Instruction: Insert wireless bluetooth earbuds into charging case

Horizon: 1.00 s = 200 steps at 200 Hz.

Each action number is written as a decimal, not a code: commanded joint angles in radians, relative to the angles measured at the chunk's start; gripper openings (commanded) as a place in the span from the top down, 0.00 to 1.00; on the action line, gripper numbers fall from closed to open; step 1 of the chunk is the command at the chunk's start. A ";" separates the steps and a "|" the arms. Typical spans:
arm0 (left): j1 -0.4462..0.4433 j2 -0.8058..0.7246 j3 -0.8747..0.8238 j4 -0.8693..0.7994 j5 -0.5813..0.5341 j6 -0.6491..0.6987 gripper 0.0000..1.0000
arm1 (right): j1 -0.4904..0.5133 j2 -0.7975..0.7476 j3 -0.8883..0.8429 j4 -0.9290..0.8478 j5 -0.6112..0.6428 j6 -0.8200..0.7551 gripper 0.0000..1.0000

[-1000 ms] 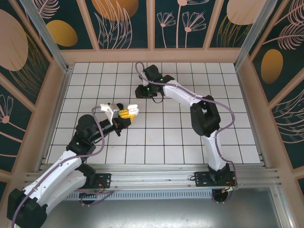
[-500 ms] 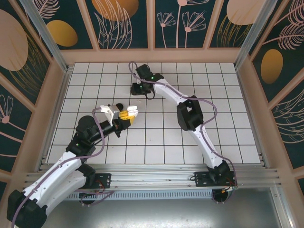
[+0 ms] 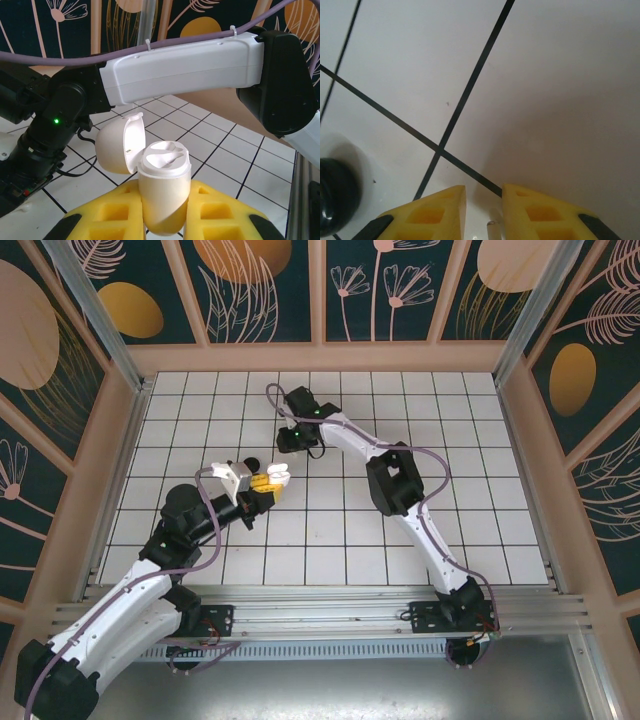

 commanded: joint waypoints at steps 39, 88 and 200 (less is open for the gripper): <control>0.000 -0.027 0.008 -0.003 -0.003 -0.002 1.00 | 0.035 -0.024 -0.065 -0.079 -0.059 -0.152 0.76; 0.000 -0.020 0.025 -0.016 0.001 -0.008 1.00 | 0.060 -0.103 -0.190 -0.071 -0.070 -0.236 0.79; 0.000 0.009 0.047 -0.011 0.017 -0.030 1.00 | 0.058 -0.395 -0.495 0.009 -0.125 -0.261 0.80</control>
